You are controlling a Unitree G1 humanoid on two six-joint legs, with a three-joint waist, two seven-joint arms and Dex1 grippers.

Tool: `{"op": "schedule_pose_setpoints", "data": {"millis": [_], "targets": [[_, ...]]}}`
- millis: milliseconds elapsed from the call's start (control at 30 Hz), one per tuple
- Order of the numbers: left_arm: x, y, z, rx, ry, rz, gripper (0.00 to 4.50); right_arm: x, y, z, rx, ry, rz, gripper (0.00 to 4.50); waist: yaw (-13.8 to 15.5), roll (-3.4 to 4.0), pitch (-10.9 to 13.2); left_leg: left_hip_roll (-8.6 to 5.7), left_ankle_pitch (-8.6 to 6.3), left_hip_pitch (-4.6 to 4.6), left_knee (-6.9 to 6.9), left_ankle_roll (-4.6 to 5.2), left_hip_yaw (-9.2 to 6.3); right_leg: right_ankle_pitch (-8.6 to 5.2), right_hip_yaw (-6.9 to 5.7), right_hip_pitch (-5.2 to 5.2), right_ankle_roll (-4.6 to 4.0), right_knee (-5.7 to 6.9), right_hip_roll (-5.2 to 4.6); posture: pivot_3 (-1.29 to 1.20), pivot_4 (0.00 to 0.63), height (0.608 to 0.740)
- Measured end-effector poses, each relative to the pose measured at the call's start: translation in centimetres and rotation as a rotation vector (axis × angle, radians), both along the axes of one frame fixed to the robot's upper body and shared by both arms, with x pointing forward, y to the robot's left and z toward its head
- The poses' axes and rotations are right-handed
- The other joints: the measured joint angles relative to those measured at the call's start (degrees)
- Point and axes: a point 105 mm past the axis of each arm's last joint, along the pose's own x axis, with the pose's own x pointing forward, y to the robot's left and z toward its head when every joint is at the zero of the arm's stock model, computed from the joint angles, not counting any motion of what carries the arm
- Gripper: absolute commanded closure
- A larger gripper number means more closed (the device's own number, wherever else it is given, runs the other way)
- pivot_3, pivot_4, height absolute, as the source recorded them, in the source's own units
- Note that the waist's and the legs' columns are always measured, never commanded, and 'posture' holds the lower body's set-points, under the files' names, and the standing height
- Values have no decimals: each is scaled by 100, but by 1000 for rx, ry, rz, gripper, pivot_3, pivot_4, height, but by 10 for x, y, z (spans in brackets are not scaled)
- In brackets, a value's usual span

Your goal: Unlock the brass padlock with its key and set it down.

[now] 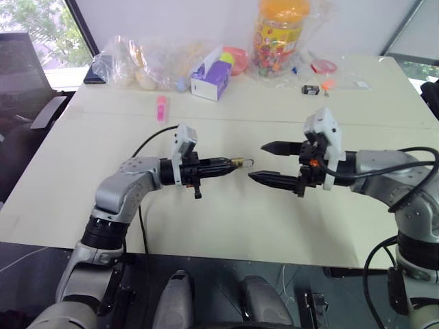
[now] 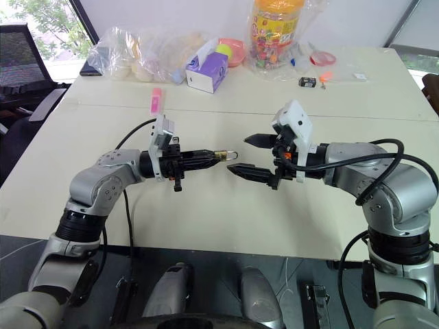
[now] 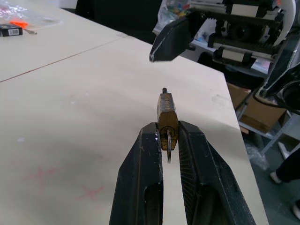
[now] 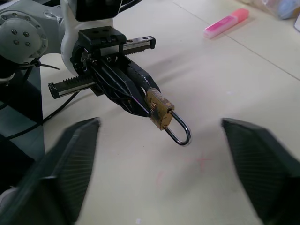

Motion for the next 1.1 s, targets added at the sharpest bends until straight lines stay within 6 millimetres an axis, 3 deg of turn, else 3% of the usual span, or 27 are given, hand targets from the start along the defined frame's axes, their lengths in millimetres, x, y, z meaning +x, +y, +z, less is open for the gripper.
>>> {"op": "schedule_pose_setpoints", "data": {"millis": [200, 500, 567, 667, 1067, 1100], "targets": [[-2, 0, 0, -2, 0, -15, 4500, 4, -1, -5, -1, 13, -21, 4483, -4, 0, 0, 0, 0, 0, -1, 0, 0, 0, 0, -1, 0, 0, 0, 0, 150, 740], [-3, -1, 2, -6, -3, -26, 4500, 6, 3, -10, -7, 19, -23, 4483, -5, 0, 0, 0, 0, -1, -2, 0, 0, 0, 0, -1, 0, -2, 0, 0, 150, 740], [-4, -2, 3, -5, -7, -29, 4500, 8, 2, -10, -4, 20, -29, 3951, -4, 0, 0, 0, 0, -1, -2, 0, 0, 0, 0, -1, 0, -2, 0, 0, 150, 740], [-4, -1, 3, -4, -8, -28, 4500, 10, 0, -10, 0, 17, -44, 2672, -5, 0, 0, 0, 0, -1, -3, 0, 0, 0, 0, -2, 0, -2, 0, 0, 150, 740], [-4, -1, 4, -11, -4, -29, 4500, 15, 0, -10, 2, 17, -66, 2672, -6, 0, 0, 0, 0, -2, -5, 0, 0, 0, 0, -2, 0, -5, 0, 0, 150, 740], [-5, -1, 4, -13, 0, -32, 4500, 15, 0, -11, 4, 21, -66, 2902, -7, 0, 0, 0, 0, -2, -5, 0, 0, 0, 0, -2, 0, -5, 0, 0, 150, 740]]}}
